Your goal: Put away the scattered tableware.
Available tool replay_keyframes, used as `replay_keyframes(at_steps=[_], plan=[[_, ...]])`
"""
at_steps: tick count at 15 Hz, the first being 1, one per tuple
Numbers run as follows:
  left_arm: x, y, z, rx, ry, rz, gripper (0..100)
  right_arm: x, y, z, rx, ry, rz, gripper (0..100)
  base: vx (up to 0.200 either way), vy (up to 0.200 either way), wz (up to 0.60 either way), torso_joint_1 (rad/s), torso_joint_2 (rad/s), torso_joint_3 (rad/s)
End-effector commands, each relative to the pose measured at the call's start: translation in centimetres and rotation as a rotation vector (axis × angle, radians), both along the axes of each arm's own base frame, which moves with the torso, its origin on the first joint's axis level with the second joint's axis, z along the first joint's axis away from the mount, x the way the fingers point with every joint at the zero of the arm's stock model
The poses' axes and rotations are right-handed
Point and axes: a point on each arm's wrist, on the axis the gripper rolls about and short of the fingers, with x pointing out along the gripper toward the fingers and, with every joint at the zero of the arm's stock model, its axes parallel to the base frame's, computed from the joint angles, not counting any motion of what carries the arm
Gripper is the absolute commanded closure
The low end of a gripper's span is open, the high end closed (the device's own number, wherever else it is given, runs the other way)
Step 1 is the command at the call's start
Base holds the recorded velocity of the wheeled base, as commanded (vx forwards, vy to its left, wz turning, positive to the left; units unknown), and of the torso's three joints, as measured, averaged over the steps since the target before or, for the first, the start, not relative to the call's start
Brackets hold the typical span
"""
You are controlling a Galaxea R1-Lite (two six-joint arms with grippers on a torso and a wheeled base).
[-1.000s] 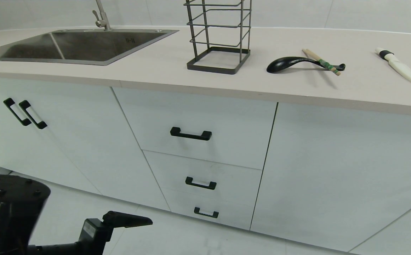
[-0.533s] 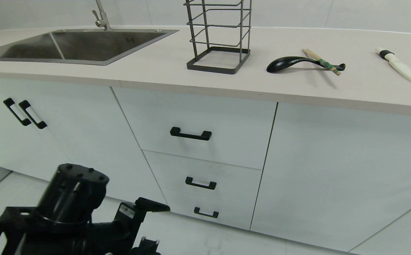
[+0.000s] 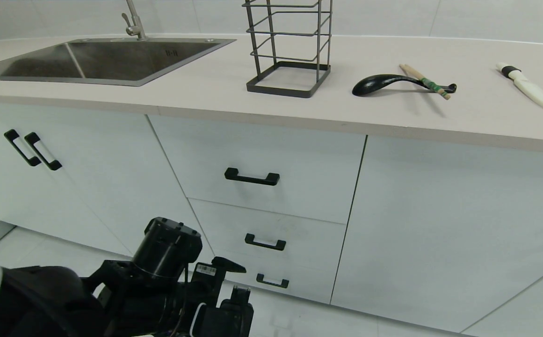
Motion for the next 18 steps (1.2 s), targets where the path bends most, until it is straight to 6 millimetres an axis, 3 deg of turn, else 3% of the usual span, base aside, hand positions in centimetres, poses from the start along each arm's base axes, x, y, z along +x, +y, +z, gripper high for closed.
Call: replay_keyframes(at_steps=[1,4,11,14,18], plan=[[1.7,-1.1,-2.2,0.01,0.022,0.004,0,0.0,0.0,0.0,0.0,0.002,0.0,100,0.0,0.0,0.0,0.0,0.0,0.0],[3.2,-2.0,-2.7,0.005,0.012,0.004,0,0.0,0.0,0.0,0.0,0.002,0.0,100,0.0,0.0,0.0,0.0,0.0,0.0],[5.3,-1.6,-3.3,-0.006,-0.012,0.051,0,0.0,0.0,0.0,0.0,0.002,0.0,100,0.0,0.0,0.0,0.0,0.0,0.0],[6.9,-0.5,-4.3,-0.022,-0.025,0.099,0,0.0,0.0,0.0,0.0,0.002,0.0,100,0.0,0.0,0.0,0.0,0.0,0.0],[8.3,-0.9,-5.1,-0.073,-0.073,0.09,0,0.0,0.0,0.0,0.0,0.002,0.0,100,0.0,0.0,0.0,0.0,0.0,0.0]])
